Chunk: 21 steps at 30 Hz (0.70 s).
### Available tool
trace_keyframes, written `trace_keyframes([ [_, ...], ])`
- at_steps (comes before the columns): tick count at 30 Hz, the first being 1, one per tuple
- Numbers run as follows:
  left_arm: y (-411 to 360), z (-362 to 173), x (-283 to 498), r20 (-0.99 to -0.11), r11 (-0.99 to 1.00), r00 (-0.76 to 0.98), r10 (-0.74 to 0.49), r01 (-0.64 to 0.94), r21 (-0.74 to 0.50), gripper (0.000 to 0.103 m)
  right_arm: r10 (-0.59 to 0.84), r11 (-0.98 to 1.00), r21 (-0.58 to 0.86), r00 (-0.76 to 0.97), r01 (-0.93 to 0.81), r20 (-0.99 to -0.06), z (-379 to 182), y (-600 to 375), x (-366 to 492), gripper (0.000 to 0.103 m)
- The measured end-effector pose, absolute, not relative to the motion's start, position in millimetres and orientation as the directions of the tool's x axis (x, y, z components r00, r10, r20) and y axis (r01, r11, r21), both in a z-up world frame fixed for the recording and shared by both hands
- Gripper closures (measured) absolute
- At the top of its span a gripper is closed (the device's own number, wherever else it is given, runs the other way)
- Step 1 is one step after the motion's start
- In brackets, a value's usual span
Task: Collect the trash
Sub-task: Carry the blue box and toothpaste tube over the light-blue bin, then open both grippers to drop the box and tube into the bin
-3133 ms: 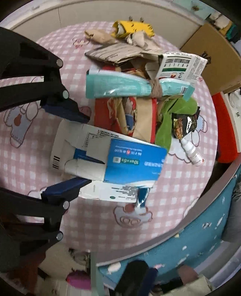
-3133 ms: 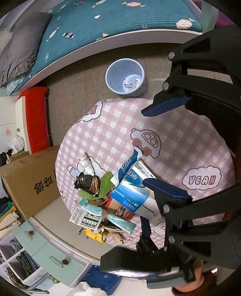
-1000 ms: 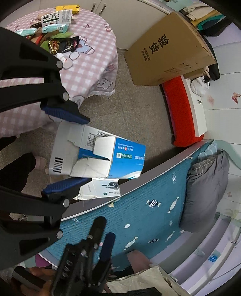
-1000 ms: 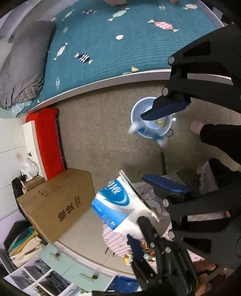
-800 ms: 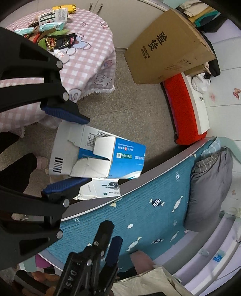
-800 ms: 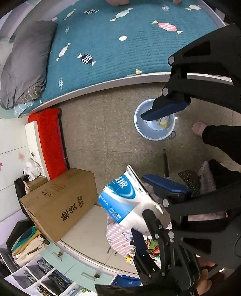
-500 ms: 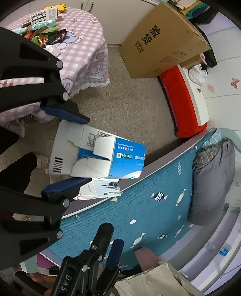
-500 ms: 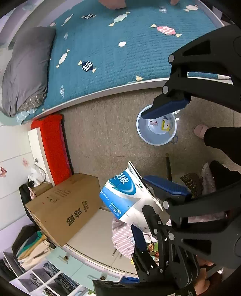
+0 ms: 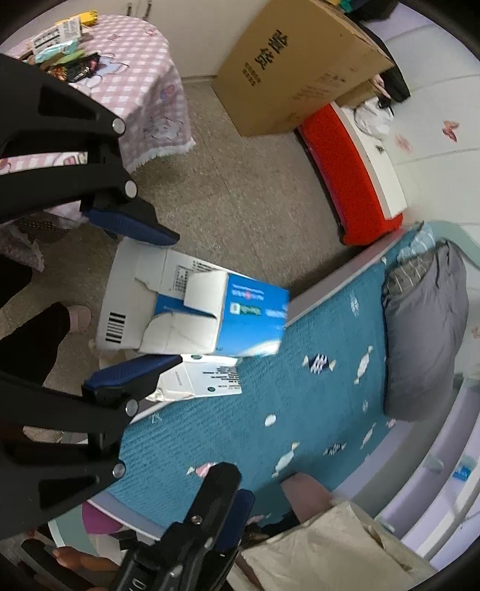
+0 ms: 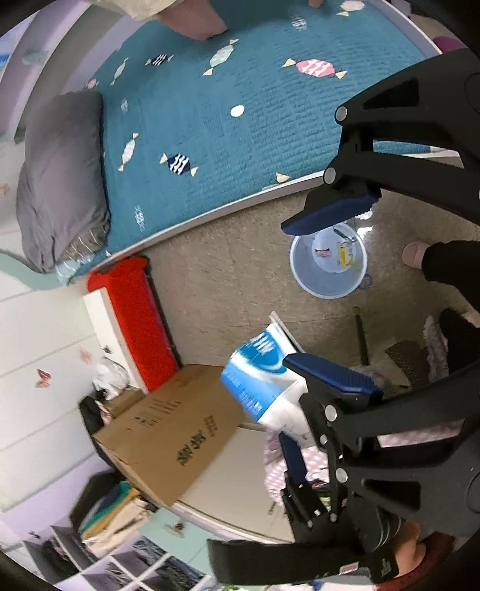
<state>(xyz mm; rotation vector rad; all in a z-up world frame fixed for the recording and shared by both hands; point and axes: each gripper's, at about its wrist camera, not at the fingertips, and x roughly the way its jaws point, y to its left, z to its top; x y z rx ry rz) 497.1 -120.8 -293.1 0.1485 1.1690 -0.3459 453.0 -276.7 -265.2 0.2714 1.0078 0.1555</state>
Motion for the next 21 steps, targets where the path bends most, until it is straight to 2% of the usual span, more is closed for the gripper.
trace_keyframes([
  [2,-124.9,-292.3,497.4,-0.92,0.941,0.361,-0.152,0.339,-0.022,0.022,0.247,0.954,0.3,0.536,0.012,-0.807,-262.3,-280.4,450.4,0.037],
  [10,-105.4,-293.9,488.0,-0.921,0.959,0.339,-0.191,0.265,-0.101,0.022,0.251,0.954,0.301,0.524,0.011,-0.814,-263.9,-276.0,440.2,0.037],
  [21,-40.7,-275.6,448.4,-0.902,0.98,0.395,-0.177,0.157,-0.123,0.022,0.293,0.952,0.296,0.488,-0.072,-0.823,-266.3,-223.4,419.8,0.036],
])
